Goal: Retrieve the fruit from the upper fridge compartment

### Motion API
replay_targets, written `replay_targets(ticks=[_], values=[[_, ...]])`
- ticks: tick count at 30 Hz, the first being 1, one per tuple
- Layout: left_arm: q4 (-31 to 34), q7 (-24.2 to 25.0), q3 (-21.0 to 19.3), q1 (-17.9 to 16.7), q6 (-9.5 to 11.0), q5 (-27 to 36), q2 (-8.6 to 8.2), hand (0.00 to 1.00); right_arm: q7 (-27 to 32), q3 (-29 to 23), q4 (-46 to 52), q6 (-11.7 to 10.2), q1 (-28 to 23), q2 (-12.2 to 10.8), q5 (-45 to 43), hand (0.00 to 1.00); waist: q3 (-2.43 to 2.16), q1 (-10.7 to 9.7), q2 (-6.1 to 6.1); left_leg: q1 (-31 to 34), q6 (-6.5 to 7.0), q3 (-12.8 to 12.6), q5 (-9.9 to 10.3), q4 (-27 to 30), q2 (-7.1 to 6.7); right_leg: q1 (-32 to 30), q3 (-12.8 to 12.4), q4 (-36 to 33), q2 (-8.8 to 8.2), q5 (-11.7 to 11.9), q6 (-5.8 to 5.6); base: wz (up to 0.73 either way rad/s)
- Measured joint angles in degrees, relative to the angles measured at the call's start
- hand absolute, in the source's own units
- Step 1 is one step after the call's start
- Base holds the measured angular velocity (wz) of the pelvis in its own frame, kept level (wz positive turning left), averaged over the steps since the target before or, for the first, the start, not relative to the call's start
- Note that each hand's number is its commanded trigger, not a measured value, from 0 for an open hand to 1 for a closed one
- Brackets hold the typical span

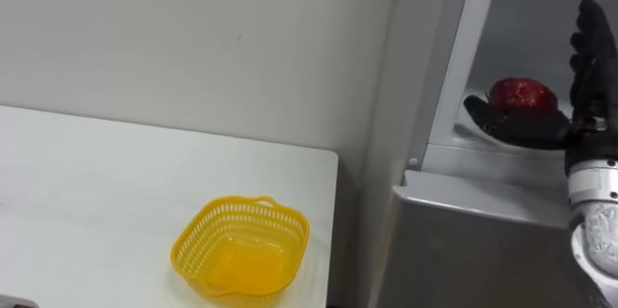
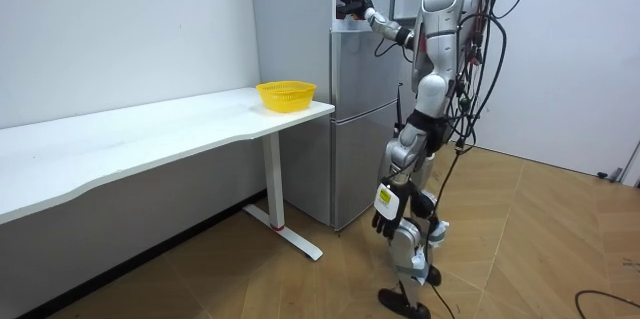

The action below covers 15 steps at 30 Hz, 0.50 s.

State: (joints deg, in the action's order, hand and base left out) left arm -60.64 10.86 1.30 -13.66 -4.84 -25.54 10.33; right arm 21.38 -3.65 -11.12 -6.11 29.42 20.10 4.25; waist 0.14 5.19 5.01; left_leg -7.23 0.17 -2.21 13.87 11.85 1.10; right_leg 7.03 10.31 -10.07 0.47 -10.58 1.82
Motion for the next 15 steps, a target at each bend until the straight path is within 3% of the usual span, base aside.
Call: replay_targets(ticks=[5,15], values=[[1.34,-0.04,-0.01,-0.33,-0.32,0.04,0.01,0.00,-3.78,0.04,-3.38,0.93,0.03,0.79,2.43,0.00,-0.10,0.04,0.10,-0.14,0.00,0.10,0.00,0.00,-0.01,0.27,0.02,0.07,-0.02,0.00,0.00,0.00],[1.96,1.20,-0.04,-0.91,-3.24,0.04,-0.06,0.00,-11.03,0.15,-8.10,2.47,2.28,2.39,2.24,0.00,-0.28,0.08,-0.02,-0.76,0.00,-0.04,0.00,0.03,0.01,0.47,0.00,-0.05,-0.07,0.00,0.00,0.00]])
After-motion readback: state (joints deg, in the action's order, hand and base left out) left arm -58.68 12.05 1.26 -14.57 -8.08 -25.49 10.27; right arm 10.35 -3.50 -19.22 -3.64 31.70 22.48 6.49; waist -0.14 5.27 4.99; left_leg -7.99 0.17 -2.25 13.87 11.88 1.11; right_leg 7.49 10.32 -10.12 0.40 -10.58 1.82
